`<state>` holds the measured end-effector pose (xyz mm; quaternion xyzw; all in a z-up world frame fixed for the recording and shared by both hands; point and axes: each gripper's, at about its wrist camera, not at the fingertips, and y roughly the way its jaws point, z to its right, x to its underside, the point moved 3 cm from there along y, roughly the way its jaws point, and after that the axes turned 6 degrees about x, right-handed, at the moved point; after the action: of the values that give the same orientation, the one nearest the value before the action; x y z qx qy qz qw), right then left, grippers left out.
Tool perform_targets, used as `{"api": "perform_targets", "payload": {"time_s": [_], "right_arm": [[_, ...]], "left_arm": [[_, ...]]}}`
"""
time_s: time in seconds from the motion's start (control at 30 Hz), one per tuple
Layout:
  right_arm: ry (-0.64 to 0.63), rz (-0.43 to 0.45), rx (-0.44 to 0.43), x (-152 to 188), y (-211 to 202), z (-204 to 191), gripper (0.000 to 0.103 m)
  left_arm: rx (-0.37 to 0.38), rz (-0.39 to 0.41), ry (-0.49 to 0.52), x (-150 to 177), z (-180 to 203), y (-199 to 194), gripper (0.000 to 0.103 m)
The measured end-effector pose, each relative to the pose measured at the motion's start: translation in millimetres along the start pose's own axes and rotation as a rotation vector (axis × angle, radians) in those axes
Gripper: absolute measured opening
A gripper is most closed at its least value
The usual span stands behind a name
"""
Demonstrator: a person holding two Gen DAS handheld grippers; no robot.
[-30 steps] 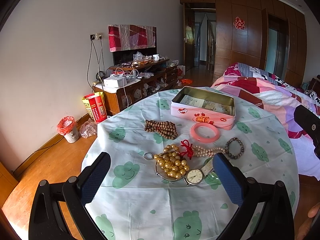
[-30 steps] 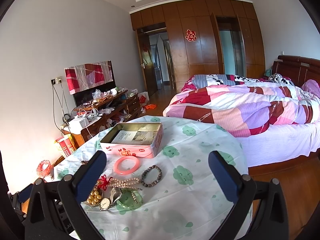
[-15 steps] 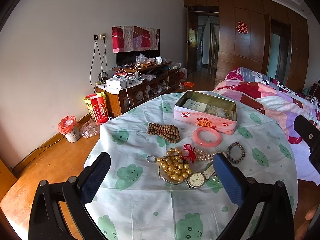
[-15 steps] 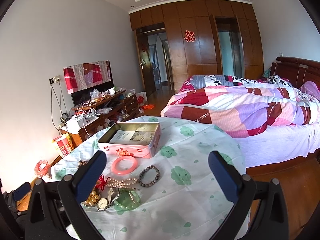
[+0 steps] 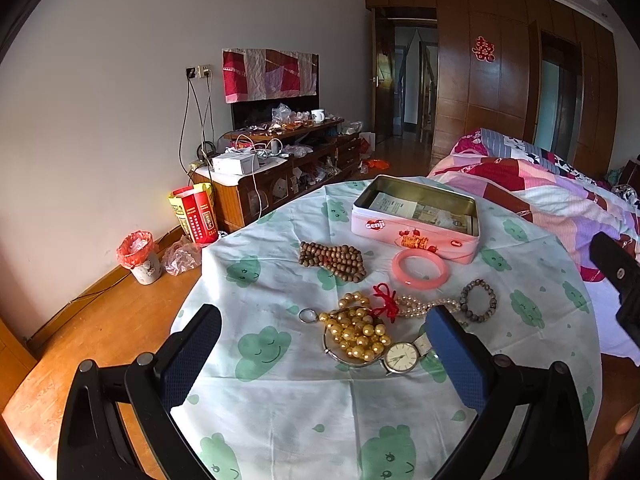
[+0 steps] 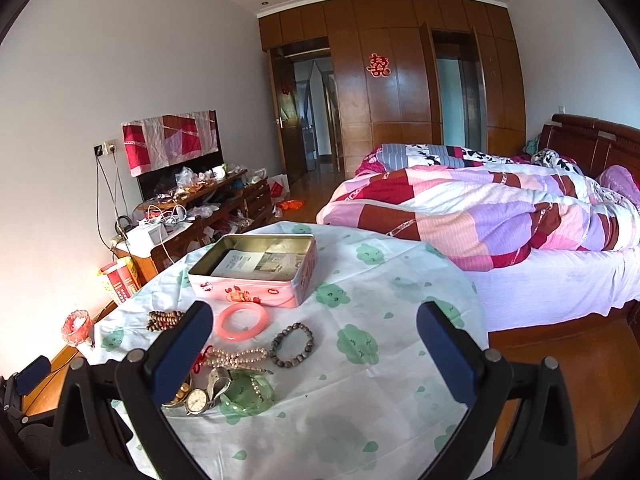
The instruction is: Organize jewelry
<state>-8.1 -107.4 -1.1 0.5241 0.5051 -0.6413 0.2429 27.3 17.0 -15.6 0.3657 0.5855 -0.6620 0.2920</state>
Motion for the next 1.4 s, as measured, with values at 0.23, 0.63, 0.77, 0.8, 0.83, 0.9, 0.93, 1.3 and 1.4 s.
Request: {"api": "perform_targets", "payload": {"time_s": [0.23, 0.63, 0.77, 0.8, 0.83, 0.9, 0.93, 1.3, 1.4], "right_arm": [[-0.02, -0.053, 0.029, 8.8, 22.0, 15.0, 0.103], [-0.04, -0.283, -0.352, 50.6, 63.0, -18.1, 0.06], [-0.065, -0.318, -0.418, 57.6, 72.6, -32.8, 0.06], [-0.073, -0.32, -0.395, 56.4, 77.5, -31.0, 0.06], [-0.072, -0.326, -0.366, 53.9, 84.0, -28.0, 0.06], [-0.022, -0.351, -0.328, 47.3, 101.1, -14.8, 0.056], [-0.003, -0.361, -0.3, 45.2, 109.1, -7.2, 0.055], [-0.144, -0.502, -0.163, 53.5, 177.5, -29.0, 0.041], [-0.196, -0.504, -0.173, 54.6, 178.6, -34.1, 0.014]], "left_arm": [[-0.013, -0.062, -0.018, 12.4, -25.4, 22.0, 0.102], [0.029, -0.118, 0.019, 29.5, -37.3, 57.5, 0.099], [0.04, -0.111, 0.033, 26.7, -40.2, 65.6, 0.099], [0.042, -0.11, 0.035, 25.1, -41.5, 67.6, 0.099], [0.044, -0.109, 0.035, 23.4, -43.1, 70.5, 0.099], [0.042, -0.109, 0.033, 21.1, -46.2, 76.1, 0.099], [0.045, -0.111, 0.032, 20.6, -47.3, 78.7, 0.099], [0.056, -0.136, -0.005, -4.5, -69.9, 112.9, 0.098], [0.1, -0.136, 0.007, -18.1, -71.3, 124.8, 0.098]]}}
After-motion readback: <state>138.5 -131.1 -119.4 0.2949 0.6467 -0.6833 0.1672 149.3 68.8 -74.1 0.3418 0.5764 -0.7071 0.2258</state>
